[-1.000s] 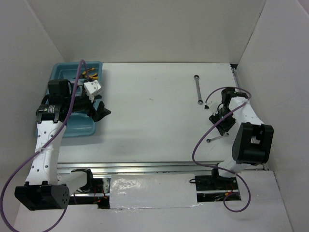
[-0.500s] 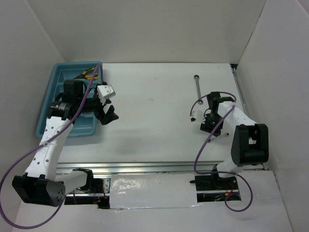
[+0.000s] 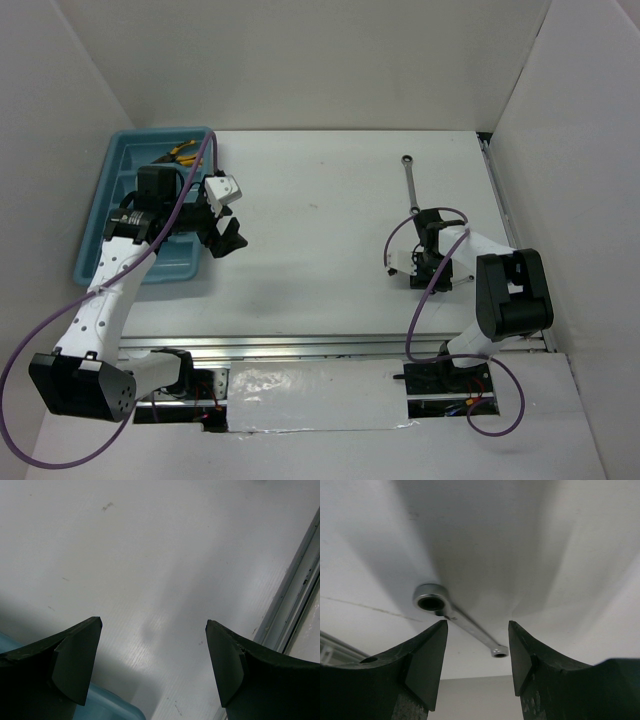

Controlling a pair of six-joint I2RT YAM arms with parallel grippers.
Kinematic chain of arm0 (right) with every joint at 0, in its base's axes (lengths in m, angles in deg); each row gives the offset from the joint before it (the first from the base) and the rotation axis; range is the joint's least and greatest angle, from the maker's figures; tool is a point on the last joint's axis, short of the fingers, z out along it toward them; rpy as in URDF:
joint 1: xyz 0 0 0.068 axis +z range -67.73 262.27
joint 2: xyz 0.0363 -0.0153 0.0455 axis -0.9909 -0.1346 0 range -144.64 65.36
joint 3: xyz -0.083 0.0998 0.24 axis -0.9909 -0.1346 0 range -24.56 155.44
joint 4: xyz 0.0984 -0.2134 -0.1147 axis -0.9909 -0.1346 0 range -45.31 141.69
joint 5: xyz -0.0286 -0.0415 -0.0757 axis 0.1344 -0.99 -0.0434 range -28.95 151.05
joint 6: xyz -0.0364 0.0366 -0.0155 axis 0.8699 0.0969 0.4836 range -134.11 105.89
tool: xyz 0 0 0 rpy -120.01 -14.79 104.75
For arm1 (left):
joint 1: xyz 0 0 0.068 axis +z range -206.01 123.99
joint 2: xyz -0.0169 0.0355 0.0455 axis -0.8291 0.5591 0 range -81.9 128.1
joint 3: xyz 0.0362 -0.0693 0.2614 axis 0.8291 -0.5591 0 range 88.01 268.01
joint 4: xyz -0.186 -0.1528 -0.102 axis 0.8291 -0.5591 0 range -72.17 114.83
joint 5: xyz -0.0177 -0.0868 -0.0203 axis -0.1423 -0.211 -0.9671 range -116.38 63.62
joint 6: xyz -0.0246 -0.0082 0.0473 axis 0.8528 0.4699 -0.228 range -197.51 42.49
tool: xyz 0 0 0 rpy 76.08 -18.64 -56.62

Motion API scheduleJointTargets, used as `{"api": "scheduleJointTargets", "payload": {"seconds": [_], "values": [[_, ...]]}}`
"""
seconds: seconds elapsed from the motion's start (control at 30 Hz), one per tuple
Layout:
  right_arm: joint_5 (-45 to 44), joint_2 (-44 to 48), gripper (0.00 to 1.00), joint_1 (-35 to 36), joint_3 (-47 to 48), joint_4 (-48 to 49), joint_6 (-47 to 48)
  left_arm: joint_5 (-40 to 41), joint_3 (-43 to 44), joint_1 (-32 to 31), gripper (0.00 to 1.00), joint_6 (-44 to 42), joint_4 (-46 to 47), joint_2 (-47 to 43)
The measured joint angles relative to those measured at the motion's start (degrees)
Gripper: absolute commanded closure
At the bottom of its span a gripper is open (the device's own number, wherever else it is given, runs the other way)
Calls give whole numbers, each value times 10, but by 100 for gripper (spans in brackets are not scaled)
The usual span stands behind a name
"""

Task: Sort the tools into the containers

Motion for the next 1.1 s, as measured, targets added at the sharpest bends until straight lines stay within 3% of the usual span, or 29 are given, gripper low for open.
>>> {"api": "scheduleJointTargets", "payload": {"seconds": [0.47, 0.57, 0.67, 0.77, 0.93, 1.1], "values": [[-34, -16, 47, 3, -9, 46, 35, 0, 0, 0, 1, 1, 7, 17], [-42, -16, 54, 5, -14, 48, 37, 0, 0, 0, 1, 1, 7, 17], [-48, -20, 71, 8, -14, 42, 36, 0, 0, 0, 1, 2, 11, 17], [-54, -23, 95, 16, -14, 36, 34, 0, 0, 0, 1, 13, 20, 17], [-44, -30, 99, 39, 4, 19, 9, -1, -35, 10, 1, 61, 68, 6], [65, -66, 100, 92, 115, -21, -64, -9, -130, 46, 1, 153, 163, -42]]}}
